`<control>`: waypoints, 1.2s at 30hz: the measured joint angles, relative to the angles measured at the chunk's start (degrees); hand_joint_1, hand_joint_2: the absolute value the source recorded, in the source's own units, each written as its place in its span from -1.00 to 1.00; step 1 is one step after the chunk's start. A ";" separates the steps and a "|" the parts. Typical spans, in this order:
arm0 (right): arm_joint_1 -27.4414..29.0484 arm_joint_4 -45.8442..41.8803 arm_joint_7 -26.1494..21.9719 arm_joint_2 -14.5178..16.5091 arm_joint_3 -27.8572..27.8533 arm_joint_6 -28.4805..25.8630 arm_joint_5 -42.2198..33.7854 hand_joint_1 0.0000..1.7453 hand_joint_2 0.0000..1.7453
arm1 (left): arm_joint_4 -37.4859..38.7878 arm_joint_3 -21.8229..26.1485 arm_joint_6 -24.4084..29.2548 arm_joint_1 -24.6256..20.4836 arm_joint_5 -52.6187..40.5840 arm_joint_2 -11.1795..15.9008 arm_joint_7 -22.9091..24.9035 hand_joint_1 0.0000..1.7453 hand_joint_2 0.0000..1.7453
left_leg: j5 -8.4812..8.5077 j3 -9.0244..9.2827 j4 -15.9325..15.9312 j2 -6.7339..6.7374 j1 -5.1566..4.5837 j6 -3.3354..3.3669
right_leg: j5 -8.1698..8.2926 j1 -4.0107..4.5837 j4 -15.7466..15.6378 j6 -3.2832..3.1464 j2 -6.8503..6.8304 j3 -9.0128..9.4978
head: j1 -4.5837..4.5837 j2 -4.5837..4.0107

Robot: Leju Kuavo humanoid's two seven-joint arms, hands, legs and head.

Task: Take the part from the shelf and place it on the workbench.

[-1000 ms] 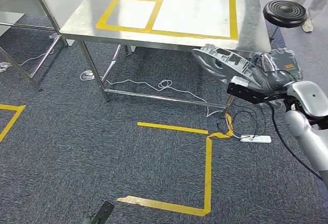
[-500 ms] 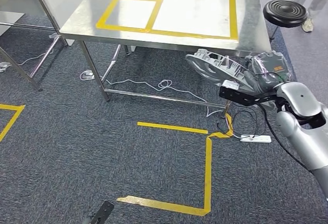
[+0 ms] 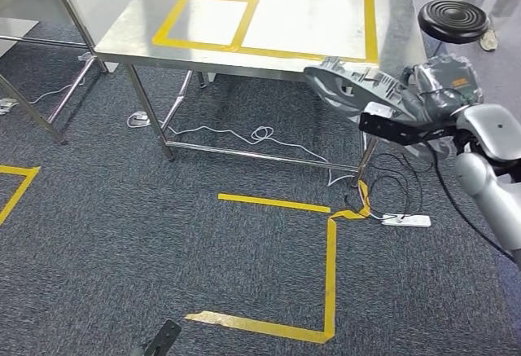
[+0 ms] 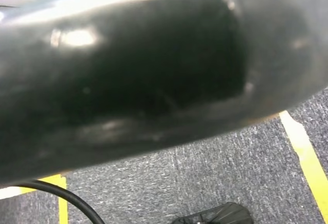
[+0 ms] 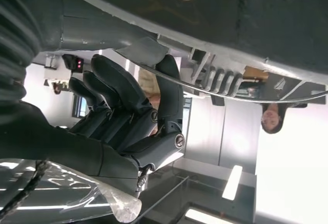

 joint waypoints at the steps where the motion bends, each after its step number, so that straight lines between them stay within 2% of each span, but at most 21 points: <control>1: -1.39 0.24 0.00 -0.13 0.01 0.68 -0.29 1.00 1.00 | 0.00 0.01 -0.02 0.00 -0.04 0.02 0.08 -1.00 -1.00 | 0.00 -0.01 0.00 0.00 0.00 0.00 | 0.00 0.00 0.00 0.00 0.01 -0.01 | -0.01 -0.01; 9: -14.29 3.76 -0.34 -0.42 1.36 5.17 -1.99 1.00 1.00 | 0.00 0.02 -0.44 -0.03 -0.86 0.07 0.68 -1.00 -1.00 | 0.01 -0.04 0.02 0.01 0.00 0.00 | 0.02 0.00 0.00 0.00 0.01 -0.07 | -0.02 -0.01; 17: -24.01 5.55 -0.21 -2.74 3.89 8.62 -6.71 1.00 1.00 | 0.00 -0.02 -0.42 0.02 -2.01 -0.26 1.04 -1.00 -1.00 | 0.01 -0.10 0.04 0.00 0.00 0.00 | 0.02 0.00 0.00 0.00 0.02 -0.11 | -0.01 -0.01; 23: -26.43 6.12 -0.10 -3.62 5.51 9.12 -8.49 1.00 1.00 | 0.00 -0.03 -0.45 0.01 -2.20 -0.62 1.06 -1.00 -1.00 | 0.01 -0.09 0.06 0.01 0.00 0.00 | 0.04 0.00 -0.01 0.02 0.04 -0.13 | -0.01 -0.01; 36: -26.59 7.15 0.09 -4.81 8.70 8.37 -8.75 1.00 1.00 | 0.00 -0.01 -0.95 -0.01 -1.82 -0.74 1.03 -1.00 -1.00 | 0.02 -0.10 0.08 0.01 0.00 0.00 | 0.07 0.00 -0.01 0.01 0.06 -0.13 | -0.01 0.00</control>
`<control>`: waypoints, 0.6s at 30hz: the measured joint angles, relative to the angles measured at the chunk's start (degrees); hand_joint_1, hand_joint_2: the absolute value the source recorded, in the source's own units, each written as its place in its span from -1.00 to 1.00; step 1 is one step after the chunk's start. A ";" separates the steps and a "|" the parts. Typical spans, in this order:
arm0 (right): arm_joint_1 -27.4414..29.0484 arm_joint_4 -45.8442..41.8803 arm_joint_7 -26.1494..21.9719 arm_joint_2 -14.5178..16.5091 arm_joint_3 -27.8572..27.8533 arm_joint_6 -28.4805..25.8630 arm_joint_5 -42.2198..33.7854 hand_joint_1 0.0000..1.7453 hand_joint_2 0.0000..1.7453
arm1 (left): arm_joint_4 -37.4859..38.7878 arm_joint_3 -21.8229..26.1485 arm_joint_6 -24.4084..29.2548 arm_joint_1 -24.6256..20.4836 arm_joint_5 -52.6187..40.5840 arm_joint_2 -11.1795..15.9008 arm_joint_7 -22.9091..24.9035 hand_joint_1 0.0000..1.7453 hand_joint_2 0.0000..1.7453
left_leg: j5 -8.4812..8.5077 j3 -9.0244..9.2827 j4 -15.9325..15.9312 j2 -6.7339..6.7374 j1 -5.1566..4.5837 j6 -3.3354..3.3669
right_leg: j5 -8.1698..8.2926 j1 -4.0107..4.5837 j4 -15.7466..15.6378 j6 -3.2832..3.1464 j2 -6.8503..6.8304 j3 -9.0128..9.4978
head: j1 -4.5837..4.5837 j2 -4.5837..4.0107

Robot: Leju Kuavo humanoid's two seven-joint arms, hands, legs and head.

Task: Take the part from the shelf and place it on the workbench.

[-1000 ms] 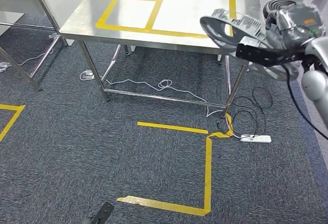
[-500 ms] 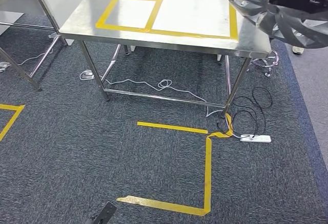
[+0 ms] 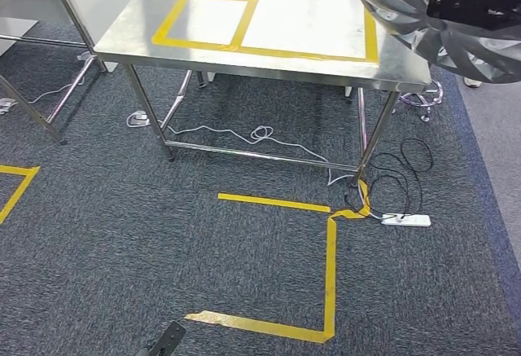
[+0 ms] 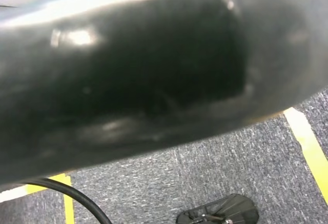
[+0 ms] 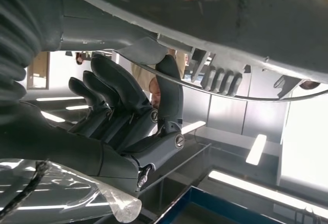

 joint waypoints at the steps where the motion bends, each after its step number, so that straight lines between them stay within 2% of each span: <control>1: 0.01 0.05 0.01 -0.07 0.20 -0.03 -0.04 1.00 1.00 | 0.00 0.00 -0.12 -0.01 0.03 0.00 -0.04 -1.00 -1.00 | 0.00 0.00 0.00 0.00 0.00 0.00 | 0.00 0.00 0.00 0.00 0.00 0.00 | 0.01 -0.01; 3: 0.01 0.16 0.01 -0.20 0.60 -0.08 -0.13 1.00 1.00 | 0.00 0.01 -0.48 -0.02 0.07 0.04 -0.27 -1.00 -1.00 | -0.05 -0.02 0.09 -0.01 -0.07 0.14 | 0.12 -0.09 -0.18 0.16 -0.03 0.05 | -0.02 -0.01; 5: -0.02 0.20 0.03 -0.29 0.83 -0.21 -0.22 1.00 1.00 | -0.01 0.02 -0.67 -0.05 0.07 0.08 -0.49 -1.00 -1.00 | 0.28 0.35 -0.72 -0.01 0.02 0.71 | 0.40 -0.12 -0.89 0.60 -0.04 0.30 | -0.05 -0.01; 7: -0.07 0.22 0.09 -0.66 0.92 -0.45 -0.30 1.00 1.00 | -0.02 0.03 -0.56 -0.11 0.04 0.07 -0.53 -1.00 -1.00 | 1.17 1.32 -2.67 0.12 0.41 1.32 | -0.39 0.00 -0.02 0.80 0.44 -0.30 | 0.04 0.00; 8: -0.09 0.23 0.10 -0.88 0.98 -0.62 -0.34 1.00 1.00 | -0.02 0.03 -0.49 -0.17 0.03 0.06 -0.53 -1.00 -1.00 | 1.58 1.73 -3.50 0.19 0.64 1.46 | -1.50 0.04 2.15 0.79 0.81 -1.48 | 0.10 0.00; 10: -0.11 0.25 0.10 -1.33 1.22 -0.88 -0.40 1.00 1.00 | -0.02 0.04 -0.40 -0.30 0.00 0.01 -0.51 -1.00 -1.00 | 1.74 1.91 -3.87 0.25 0.75 1.54 | -4.27 -0.09 9.28 0.98 1.36 -5.29 | 0.15 -0.01; 11: 0.00 0.26 0.13 -1.55 1.37 -0.97 -0.47 1.00 1.00 | -0.02 0.05 -0.40 -0.32 -0.03 -0.04 -0.48 -1.00 -1.00 | 1.65 1.91 -3.82 0.22 0.84 1.44 | -5.00 -0.21 12.25 1.20 1.41 -7.06 | 0.15 -0.01; 12: 0.19 0.26 0.18 -1.78 1.51 -1.02 -0.56 1.00 1.00 | -0.02 0.05 -0.40 -0.30 -0.07 -0.09 -0.43 -1.00 -1.00 | 1.49 1.93 -3.67 0.18 0.98 1.24 | -4.78 -0.37 13.59 1.46 1.39 -8.11 | 0.15 -0.01; 13: 0.37 0.27 0.24 -1.97 1.61 -1.06 -0.65 1.00 1.00 | -0.02 0.06 -0.40 -0.27 -0.10 -0.11 -0.38 -1.00 -1.00 | 1.24 1.95 -3.37 0.14 1.22 0.90 | -3.42 -0.56 12.70 1.73 1.36 -8.09 | 0.15 -0.01; 15: 0.77 0.27 0.33 -2.25 1.72 -1.21 -0.81 1.00 1.00 | -0.02 0.08 -0.40 -0.19 -0.15 -0.10 -0.32 -1.00 -1.00 | 0.27 1.88 -2.15 0.07 1.81 -0.12 | 0.65 -0.95 6.17 2.51 1.01 -5.52 | 0.15 -0.01; 16: 0.86 0.26 0.36 -2.39 1.81 -1.39 -0.86 1.00 1.00 | -0.02 0.08 -0.40 -0.22 -0.16 0.00 -0.31 -1.00 -1.00 | -0.31 1.59 -1.19 0.06 1.88 -0.71 | 1.86 -1.02 3.05 2.70 0.83 -4.01 | 0.32 -0.01; 17: 1.00 0.25 0.40 -2.50 1.90 -1.61 -0.91 1.00 1.00 | -0.02 0.08 -0.38 -0.22 -0.17 0.10 -0.29 -1.00 -1.00 | -0.75 1.20 -0.33 0.03 1.86 -1.11 | 2.33 -1.06 1.19 2.48 0.67 -3.04 | 0.40 -0.01; 18: 1.25 0.24 0.45 -2.58 1.98 -1.84 -0.94 1.00 1.00 | -0.02 0.07 -0.36 -0.19 -0.17 0.20 -0.25 -1.00 -1.00 | -0.95 0.84 0.26 -0.01 1.70 -1.23 | 2.03 -0.98 0.74 2.12 0.62 -2.74 | 0.32 0.00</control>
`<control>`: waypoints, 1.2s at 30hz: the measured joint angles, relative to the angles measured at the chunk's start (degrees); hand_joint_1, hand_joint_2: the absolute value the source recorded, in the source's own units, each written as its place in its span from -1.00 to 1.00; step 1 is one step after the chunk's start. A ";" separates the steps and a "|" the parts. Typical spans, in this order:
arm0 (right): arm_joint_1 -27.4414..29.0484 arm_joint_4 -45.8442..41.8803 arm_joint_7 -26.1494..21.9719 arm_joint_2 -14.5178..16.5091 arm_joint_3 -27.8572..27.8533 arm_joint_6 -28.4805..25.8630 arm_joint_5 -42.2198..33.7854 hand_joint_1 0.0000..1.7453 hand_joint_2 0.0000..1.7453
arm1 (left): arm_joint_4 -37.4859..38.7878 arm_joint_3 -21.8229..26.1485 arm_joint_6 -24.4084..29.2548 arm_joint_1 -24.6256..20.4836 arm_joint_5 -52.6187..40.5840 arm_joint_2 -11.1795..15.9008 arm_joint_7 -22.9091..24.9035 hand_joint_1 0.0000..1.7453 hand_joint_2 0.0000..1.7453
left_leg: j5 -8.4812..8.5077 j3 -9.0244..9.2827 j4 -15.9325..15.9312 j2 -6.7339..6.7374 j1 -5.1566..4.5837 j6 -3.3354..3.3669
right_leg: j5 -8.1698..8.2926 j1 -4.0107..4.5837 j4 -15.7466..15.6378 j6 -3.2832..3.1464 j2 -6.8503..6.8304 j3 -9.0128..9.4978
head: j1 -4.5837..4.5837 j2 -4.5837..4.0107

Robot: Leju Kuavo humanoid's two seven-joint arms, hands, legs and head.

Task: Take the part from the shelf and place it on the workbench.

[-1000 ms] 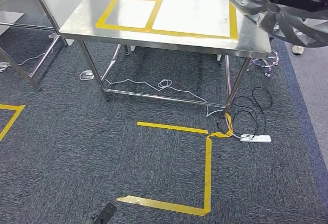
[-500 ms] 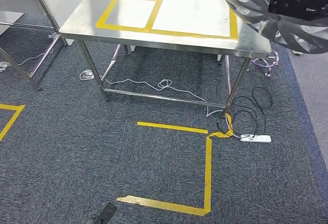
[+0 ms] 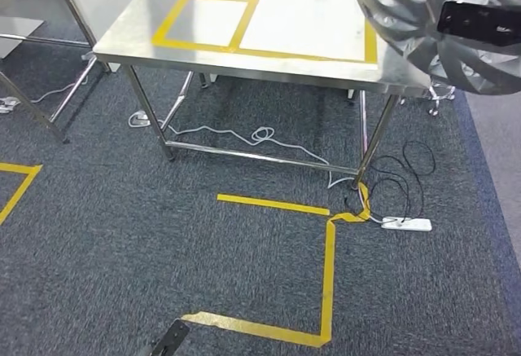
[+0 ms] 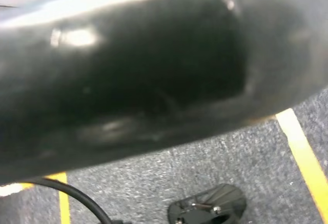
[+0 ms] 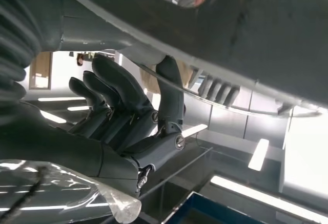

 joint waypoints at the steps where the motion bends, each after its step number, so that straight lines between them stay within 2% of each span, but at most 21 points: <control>1: 0.22 -0.01 0.04 -0.09 0.10 -0.16 -0.01 1.00 1.00 | 0.01 -0.01 0.02 0.04 -0.01 0.09 0.04 -1.00 -1.00 | 0.04 -0.31 0.35 -0.04 -0.17 0.21 | 0.00 0.02 -0.03 -0.56 0.09 0.05 | -0.07 0.01; 2: 0.58 -0.01 0.11 -0.16 0.13 -0.23 -0.01 1.00 1.00 | 0.01 -0.01 0.05 0.15 -0.01 0.11 0.08 -1.00 -1.00 | 0.24 -0.41 0.30 -0.08 -0.24 0.63 | 0.04 -0.01 0.10 -0.93 0.18 -0.11 | -0.31 0.01; 5: 1.50 0.00 0.28 -0.37 0.21 -0.25 -0.01 1.00 1.00 | 0.00 -0.01 0.18 0.31 -0.01 0.24 0.14 -1.00 -1.00 | 0.81 -0.39 0.07 -0.10 -0.36 1.54 | 0.06 -0.06 0.09 -1.05 0.58 -0.30 | -0.49 0.01; 10: 2.41 0.00 0.45 -0.62 0.24 -0.35 0.03 1.00 1.00 | 0.00 -0.01 0.27 0.19 -0.16 0.31 0.32 -1.00 -1.00 | 1.03 -0.32 -0.28 -0.08 -0.33 1.83 | -0.14 0.16 0.09 -1.98 0.86 -0.50 | -0.48 0.01; 12: 2.43 0.00 0.48 -0.79 0.24 -0.41 0.05 1.00 1.00 | 0.00 -0.01 0.28 0.19 -0.21 0.30 0.39 -1.00 -1.00 | 0.90 -0.25 -0.63 -0.07 -0.24 1.61 | -0.09 0.33 0.12 -2.14 0.84 -0.63 | -0.46 0.01; 13: 2.43 0.00 0.48 -0.85 0.24 -0.45 0.05 1.00 1.00 | 0.00 -0.01 0.29 0.20 -0.21 0.28 0.42 -1.00 -1.00 | 0.83 -0.23 -0.78 -0.06 -0.17 1.26 | -0.06 0.41 0.13 -2.19 0.83 -0.69 | -0.45 0.01; 16: 2.44 0.00 0.50 -1.00 0.24 -0.50 0.07 1.00 1.00 | 0.00 -0.01 0.31 0.23 -0.22 0.20 0.53 -1.00 -1.00 | 0.71 -0.22 -0.97 -0.06 0.05 -0.56 | 0.00 0.55 0.16 -2.29 0.77 -0.77 | -0.43 0.01; 18: 2.43 -0.03 0.50 -1.09 0.24 -0.55 0.11 1.00 1.00 | 0.00 -0.01 0.27 0.24 -0.25 0.16 0.63 -1.00 -1.00 | 0.68 -0.25 -0.97 -0.06 0.10 -1.22 | 0.05 0.57 0.16 -2.35 0.75 -0.77 | -0.42 0.01; 36: 2.39 -0.30 0.66 -1.14 0.23 -0.87 0.80 1.00 1.00 | 0.00 -0.01 -0.29 0.33 -0.48 0.19 0.91 -1.00 -1.00 | 0.60 -0.88 -0.12 -0.12 -0.13 -1.14 | 0.51 0.36 -0.07 -1.90 0.62 -0.74 | -0.40 0.01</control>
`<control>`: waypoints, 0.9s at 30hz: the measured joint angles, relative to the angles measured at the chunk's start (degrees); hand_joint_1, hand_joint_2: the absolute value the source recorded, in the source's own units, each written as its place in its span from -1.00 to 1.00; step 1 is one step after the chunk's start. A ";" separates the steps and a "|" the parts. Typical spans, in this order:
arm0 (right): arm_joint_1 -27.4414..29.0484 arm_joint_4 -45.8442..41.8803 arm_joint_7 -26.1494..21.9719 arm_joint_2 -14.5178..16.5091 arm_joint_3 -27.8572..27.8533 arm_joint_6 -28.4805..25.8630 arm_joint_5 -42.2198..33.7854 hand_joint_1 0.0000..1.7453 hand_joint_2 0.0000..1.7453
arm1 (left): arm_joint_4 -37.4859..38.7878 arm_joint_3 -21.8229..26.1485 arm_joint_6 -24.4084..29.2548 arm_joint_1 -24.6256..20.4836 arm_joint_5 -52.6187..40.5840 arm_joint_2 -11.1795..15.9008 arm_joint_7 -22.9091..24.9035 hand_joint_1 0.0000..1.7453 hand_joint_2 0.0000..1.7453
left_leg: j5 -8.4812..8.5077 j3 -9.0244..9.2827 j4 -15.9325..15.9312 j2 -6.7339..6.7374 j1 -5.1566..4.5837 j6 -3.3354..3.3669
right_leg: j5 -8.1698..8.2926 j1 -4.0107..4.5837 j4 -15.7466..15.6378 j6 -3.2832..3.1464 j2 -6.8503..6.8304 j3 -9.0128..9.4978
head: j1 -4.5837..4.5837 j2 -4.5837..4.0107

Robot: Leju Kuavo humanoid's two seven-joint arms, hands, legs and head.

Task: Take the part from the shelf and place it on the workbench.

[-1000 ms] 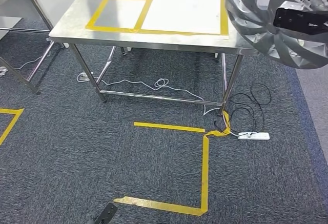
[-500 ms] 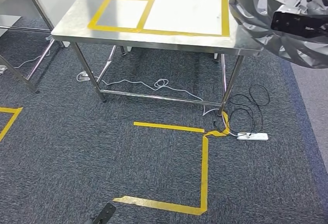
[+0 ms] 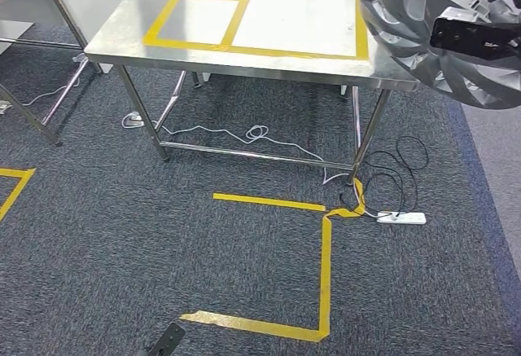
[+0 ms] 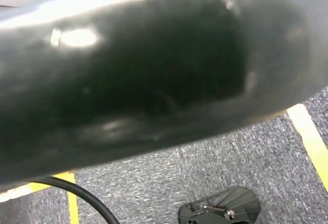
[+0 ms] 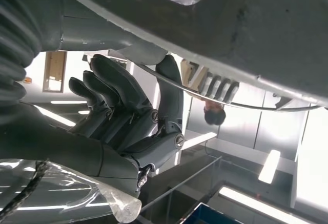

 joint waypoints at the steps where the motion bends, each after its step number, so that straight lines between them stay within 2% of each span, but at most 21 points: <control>1: -0.01 0.00 0.00 0.00 -0.01 0.00 0.02 1.00 1.00 | 0.00 0.00 0.02 0.00 -0.02 0.00 0.00 -1.00 -1.00 | 0.00 0.00 0.01 0.00 0.00 0.00 | 0.01 -0.01 0.00 0.01 0.00 0.00 | 0.00 0.00; 5: -0.03 0.00 0.00 0.00 -0.01 -0.01 0.21 1.00 1.00 | 0.00 0.00 0.00 -0.01 -0.10 0.00 0.00 -1.00 -1.00 | 0.00 0.00 0.02 0.00 -0.02 0.01 | 0.03 -0.02 -0.01 0.05 0.00 0.00 | -0.02 0.00; 10: -0.09 0.00 -0.02 0.00 0.00 -0.03 0.60 1.00 1.00 | 0.00 0.02 -0.45 -0.02 -0.12 0.10 0.00 -1.00 -1.00 | -0.05 -0.31 0.34 -0.04 -0.25 0.98 | 0.34 -0.32 -0.31 0.64 -0.05 0.01 | -0.06 0.00; 14: -0.34 -0.01 -0.09 -0.01 -0.02 -0.09 0.83 1.00 1.00 | 0.00 0.02 -0.43 -0.09 -0.20 -0.02 -0.01 -1.00 -1.00 | 0.39 -0.30 -0.30 -0.01 -0.17 0.51 | 0.58 -0.20 -0.70 0.05 0.01 0.00 | 0.06 0.00; 20: -0.36 -0.02 -0.17 -0.02 -0.03 -0.07 0.86 1.00 1.00 | 0.00 0.02 -0.44 -0.09 -0.45 -0.08 0.00 -1.00 -1.00 | 0.52 -0.56 -0.23 -0.06 -0.26 0.78 | 0.90 -0.26 -1.17 0.56 -0.05 0.07 | 0.08 0.00; 27: -0.36 -0.02 -0.17 -0.02 -0.03 -0.08 0.86 1.00 1.00 | 0.00 0.02 -0.43 -0.10 -0.50 -0.08 0.00 -1.00 -1.00 | 0.52 -0.57 -0.20 -0.06 -0.27 0.80 | 0.97 -0.26 -1.23 0.66 -0.04 0.06 | 0.07 0.00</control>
